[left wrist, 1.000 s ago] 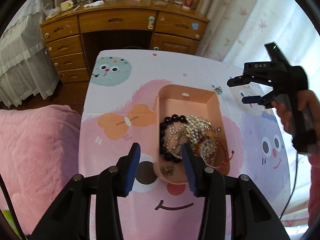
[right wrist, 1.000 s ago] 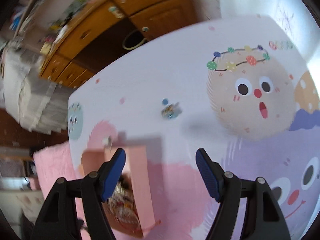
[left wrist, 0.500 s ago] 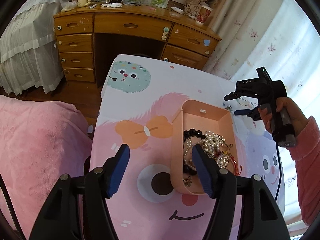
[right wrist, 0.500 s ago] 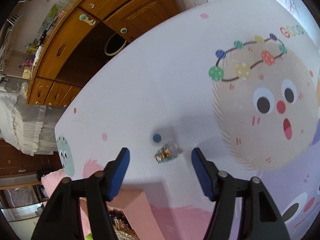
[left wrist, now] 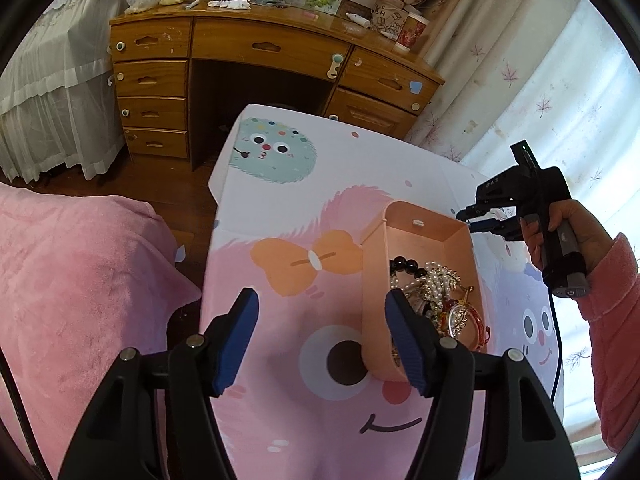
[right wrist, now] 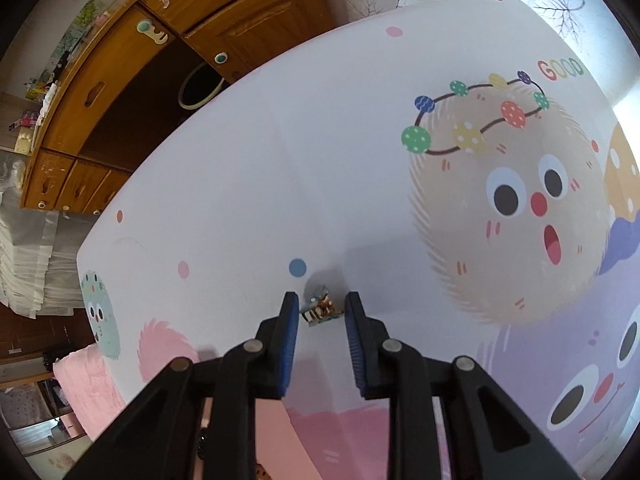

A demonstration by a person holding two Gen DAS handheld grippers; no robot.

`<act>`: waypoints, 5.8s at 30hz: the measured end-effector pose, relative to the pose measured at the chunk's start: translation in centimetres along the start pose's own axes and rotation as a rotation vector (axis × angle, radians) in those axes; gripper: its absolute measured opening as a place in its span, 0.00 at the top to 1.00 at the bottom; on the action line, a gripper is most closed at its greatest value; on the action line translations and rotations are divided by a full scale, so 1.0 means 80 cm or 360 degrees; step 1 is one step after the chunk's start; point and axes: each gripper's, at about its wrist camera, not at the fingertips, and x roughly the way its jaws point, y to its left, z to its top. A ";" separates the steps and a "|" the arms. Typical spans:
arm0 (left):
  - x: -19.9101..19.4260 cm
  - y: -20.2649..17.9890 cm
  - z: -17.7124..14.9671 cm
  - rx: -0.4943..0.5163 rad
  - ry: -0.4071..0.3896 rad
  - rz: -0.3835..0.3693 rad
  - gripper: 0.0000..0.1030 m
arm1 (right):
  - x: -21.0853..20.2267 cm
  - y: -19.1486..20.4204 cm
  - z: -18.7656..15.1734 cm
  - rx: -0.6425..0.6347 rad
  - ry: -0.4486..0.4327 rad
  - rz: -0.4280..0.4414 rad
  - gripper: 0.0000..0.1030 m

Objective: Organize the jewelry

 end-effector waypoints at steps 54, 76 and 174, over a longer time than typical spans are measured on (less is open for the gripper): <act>-0.178 -0.352 -0.201 0.0279 0.0113 0.0345 0.06 | -0.298 -0.261 -0.437 -0.0628 -0.0461 0.0212 0.12; -0.203 -0.331 -0.211 0.0139 0.0019 0.0472 0.01 | -0.331 -0.230 -0.460 -0.0789 -0.0734 0.0172 0.00; -0.212 -0.357 -0.219 0.0231 -0.0052 0.0545 0.01 | -0.328 -0.249 -0.450 -0.0762 -0.0702 0.0156 0.00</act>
